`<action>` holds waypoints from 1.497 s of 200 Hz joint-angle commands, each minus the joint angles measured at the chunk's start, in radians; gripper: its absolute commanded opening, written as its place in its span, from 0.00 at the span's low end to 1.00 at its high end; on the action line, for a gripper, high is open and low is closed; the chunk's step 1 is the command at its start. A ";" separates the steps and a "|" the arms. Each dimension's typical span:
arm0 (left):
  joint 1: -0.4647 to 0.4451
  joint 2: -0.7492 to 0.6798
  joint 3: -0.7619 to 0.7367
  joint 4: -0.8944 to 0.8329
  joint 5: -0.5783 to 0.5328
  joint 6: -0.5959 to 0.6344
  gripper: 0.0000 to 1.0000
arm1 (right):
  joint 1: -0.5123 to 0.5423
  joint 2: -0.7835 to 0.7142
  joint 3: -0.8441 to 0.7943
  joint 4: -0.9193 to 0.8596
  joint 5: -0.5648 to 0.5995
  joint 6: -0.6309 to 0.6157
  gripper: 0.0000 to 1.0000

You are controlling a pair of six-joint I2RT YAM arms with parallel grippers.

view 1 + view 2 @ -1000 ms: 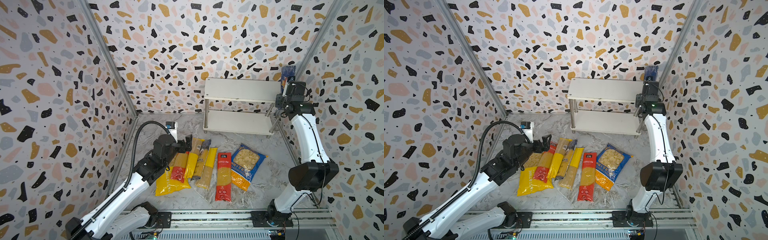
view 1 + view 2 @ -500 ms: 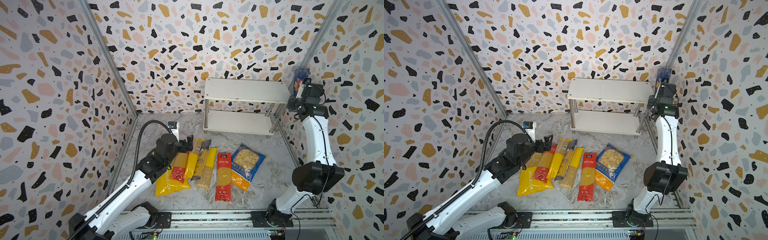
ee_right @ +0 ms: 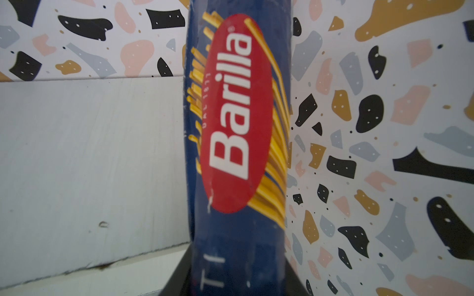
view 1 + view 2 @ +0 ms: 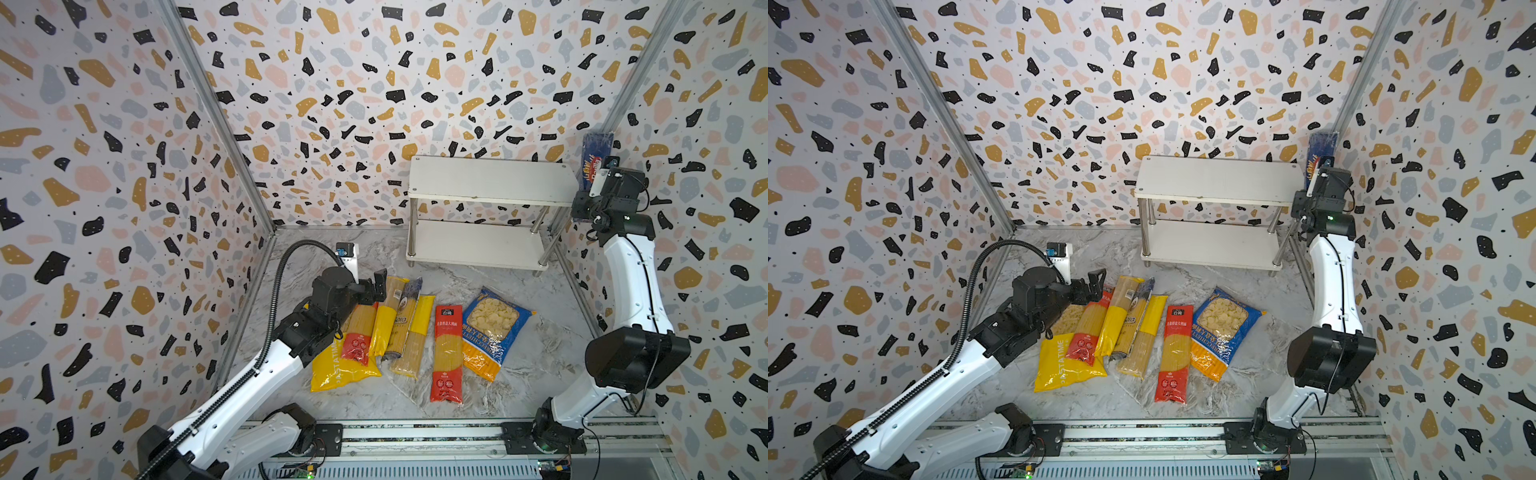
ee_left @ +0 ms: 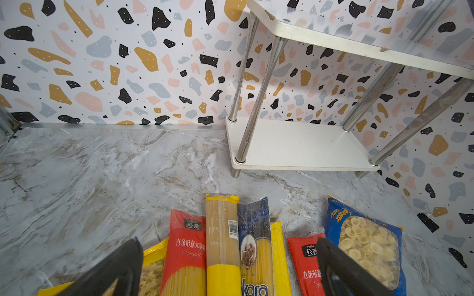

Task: Place and organize the pasta boxes and bags onto the shelf
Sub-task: 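Carry the Barilla box with the right gripper up beside the shelf's top tier, then lower the Barilla box onto the top shelf end and open the right gripper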

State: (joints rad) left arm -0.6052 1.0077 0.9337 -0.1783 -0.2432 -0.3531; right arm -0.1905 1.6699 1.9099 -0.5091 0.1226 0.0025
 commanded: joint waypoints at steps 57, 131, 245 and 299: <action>-0.004 -0.043 -0.022 0.031 -0.010 -0.010 1.00 | 0.003 0.026 0.237 0.143 -0.161 0.017 0.31; -0.004 -0.032 -0.025 0.037 -0.014 -0.010 1.00 | 0.013 0.097 0.282 0.107 -0.213 -0.001 0.34; -0.004 -0.024 -0.021 0.036 -0.014 -0.010 1.00 | 0.033 0.134 0.285 0.086 -0.201 -0.010 0.59; -0.005 -0.042 -0.020 0.026 -0.022 -0.010 1.00 | 0.042 0.107 0.253 0.096 -0.155 -0.008 0.80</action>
State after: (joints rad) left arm -0.6052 0.9863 0.9203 -0.1783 -0.2481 -0.3595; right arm -0.1566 1.8332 2.1632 -0.4469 -0.0700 -0.0048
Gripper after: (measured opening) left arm 0.999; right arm 0.767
